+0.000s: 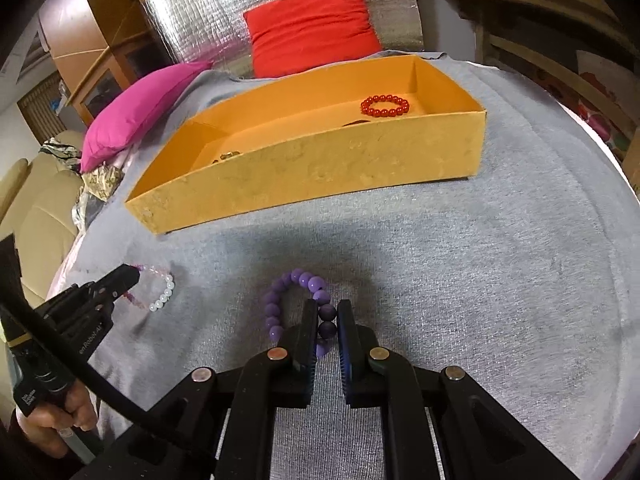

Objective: Organize jewelry
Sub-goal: 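Lift both held bracelets off the table and hold them up, then carry both bracelets over the orange box and open both tools to release them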

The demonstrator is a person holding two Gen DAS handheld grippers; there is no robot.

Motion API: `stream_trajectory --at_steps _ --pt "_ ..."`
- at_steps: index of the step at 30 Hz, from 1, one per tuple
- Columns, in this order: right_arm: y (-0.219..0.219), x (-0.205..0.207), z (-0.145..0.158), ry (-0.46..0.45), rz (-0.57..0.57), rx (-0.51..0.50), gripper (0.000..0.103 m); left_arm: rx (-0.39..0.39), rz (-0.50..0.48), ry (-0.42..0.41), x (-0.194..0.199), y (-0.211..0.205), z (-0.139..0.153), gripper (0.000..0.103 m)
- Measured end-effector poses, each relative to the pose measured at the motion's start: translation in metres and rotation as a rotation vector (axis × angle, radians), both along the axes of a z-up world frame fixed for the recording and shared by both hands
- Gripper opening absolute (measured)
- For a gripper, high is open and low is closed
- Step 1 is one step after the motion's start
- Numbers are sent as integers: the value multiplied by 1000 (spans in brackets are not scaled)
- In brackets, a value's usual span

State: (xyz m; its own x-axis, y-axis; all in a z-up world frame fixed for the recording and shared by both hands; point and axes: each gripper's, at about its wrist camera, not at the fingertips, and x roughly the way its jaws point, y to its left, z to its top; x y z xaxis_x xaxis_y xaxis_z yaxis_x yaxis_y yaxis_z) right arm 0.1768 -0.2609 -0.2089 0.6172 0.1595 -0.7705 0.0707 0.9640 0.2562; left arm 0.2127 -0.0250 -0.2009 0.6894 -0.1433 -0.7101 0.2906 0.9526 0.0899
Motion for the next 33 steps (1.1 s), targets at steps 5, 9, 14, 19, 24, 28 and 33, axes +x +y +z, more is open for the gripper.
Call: stream_trajectory --at_steps 5,9,14,19,24,28,33 --pt "0 1 -2 13 -1 1 11 5 -8 -4 0 -2 1 8" --pt "0 1 -1 13 -5 3 11 -1 -15 -11 -2 -4 3 8" --pt "0 -1 6 -6 -6 37 11 0 -16 -27 -8 -4 10 8" --pt "3 -5 19 -38 5 74 11 -27 -15 -50 -12 -1 21 8" --pt "10 -10 34 -79 22 100 11 -55 -17 -69 -14 2 30 8" --pt "13 -12 41 -97 35 131 11 -74 -23 -85 -17 5 37 8" --pt "19 -13 45 -104 48 133 11 -73 -29 -101 -21 5 42 8"
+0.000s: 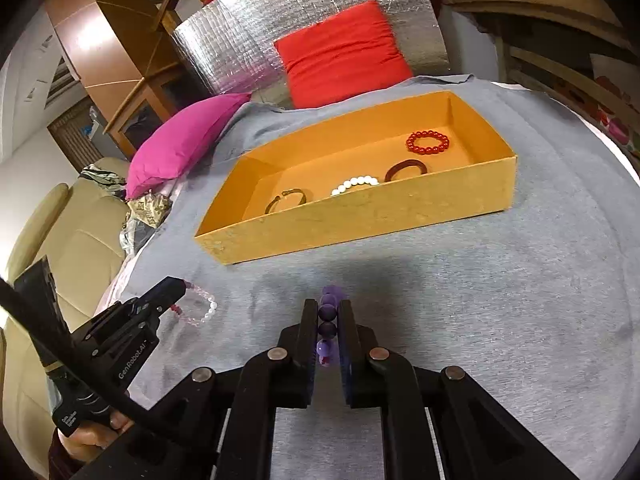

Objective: Organize jewelry
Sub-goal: 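Carry both bracelets over the orange box and open both tools to release them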

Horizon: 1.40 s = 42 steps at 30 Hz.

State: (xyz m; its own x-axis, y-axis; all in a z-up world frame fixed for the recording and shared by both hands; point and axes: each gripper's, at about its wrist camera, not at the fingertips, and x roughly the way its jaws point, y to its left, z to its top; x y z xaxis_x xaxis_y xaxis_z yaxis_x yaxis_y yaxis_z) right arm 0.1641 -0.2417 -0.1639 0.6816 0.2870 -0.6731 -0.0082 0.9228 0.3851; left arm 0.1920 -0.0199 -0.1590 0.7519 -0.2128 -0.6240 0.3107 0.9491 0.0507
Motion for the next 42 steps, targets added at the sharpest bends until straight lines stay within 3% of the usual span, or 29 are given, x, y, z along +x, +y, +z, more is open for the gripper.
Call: stream_trajectory --at_steps 42 --pt "0 3 16 -33 16 57 11 39 -26 -43 3 -27 22 8"
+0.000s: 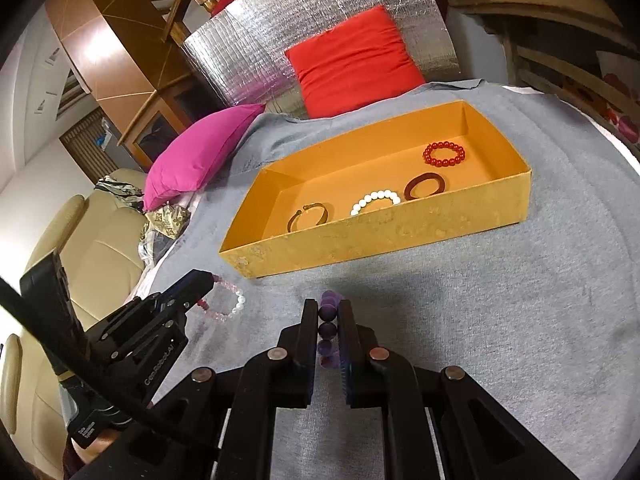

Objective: Organize jewelry
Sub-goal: 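Carry both bracelets over the orange box and open both tools to release them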

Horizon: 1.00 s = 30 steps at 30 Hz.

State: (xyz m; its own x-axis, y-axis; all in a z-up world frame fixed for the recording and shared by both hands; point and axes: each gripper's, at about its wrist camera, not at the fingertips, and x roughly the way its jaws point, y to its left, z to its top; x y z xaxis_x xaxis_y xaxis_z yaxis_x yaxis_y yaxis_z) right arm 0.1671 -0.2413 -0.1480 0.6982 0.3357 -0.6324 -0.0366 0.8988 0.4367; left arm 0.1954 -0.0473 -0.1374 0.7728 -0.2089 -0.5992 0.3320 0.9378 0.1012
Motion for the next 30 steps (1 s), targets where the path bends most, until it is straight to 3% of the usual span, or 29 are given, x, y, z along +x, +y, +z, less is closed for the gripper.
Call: stream_trajectory --at_steps 16,30 --pt "-7 5 14 -33 -17 -5 11 19 -12 -53 12 -10 26 8" --pt "-8 45 58 -111 2 22 11 61 -7 -148 43 -18 74 8"
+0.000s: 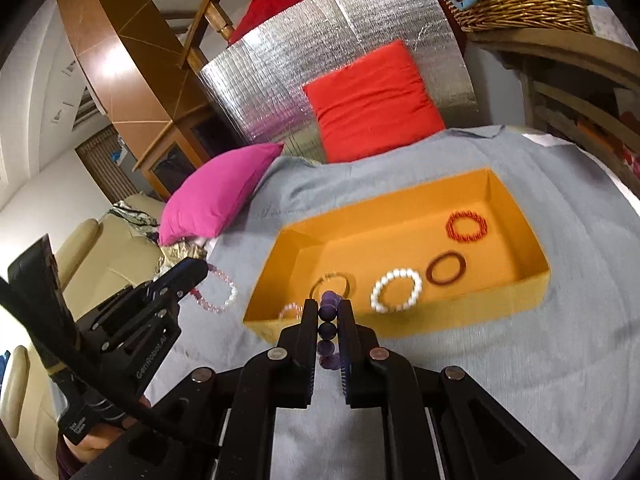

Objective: Organize jewelry
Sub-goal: 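Carry both bracelets over the orange box and open both tools to release them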

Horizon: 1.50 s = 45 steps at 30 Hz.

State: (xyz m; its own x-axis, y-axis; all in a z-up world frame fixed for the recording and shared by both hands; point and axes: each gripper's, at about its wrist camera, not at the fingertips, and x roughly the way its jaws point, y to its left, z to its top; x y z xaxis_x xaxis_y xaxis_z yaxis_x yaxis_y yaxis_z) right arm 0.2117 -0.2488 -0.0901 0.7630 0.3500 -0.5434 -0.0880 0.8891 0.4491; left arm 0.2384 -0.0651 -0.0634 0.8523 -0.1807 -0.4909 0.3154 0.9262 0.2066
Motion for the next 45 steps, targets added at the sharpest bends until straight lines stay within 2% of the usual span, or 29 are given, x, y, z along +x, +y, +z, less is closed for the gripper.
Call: stream_trajectory --at_steps 7,15,31,45 --pt "-14 50 2 49 15 49 11 32 10 -26 32 -4 10 8" --pt "-17 111 -3 95 37 36 11 89 12 -17 79 -15 3 8" --pt "-21 198 -51 232 30 38 11 203 31 66 157 -32 -50 8" --pt "-18 233 -84 309 13 32 11 230 54 158 197 -39 -93 8"
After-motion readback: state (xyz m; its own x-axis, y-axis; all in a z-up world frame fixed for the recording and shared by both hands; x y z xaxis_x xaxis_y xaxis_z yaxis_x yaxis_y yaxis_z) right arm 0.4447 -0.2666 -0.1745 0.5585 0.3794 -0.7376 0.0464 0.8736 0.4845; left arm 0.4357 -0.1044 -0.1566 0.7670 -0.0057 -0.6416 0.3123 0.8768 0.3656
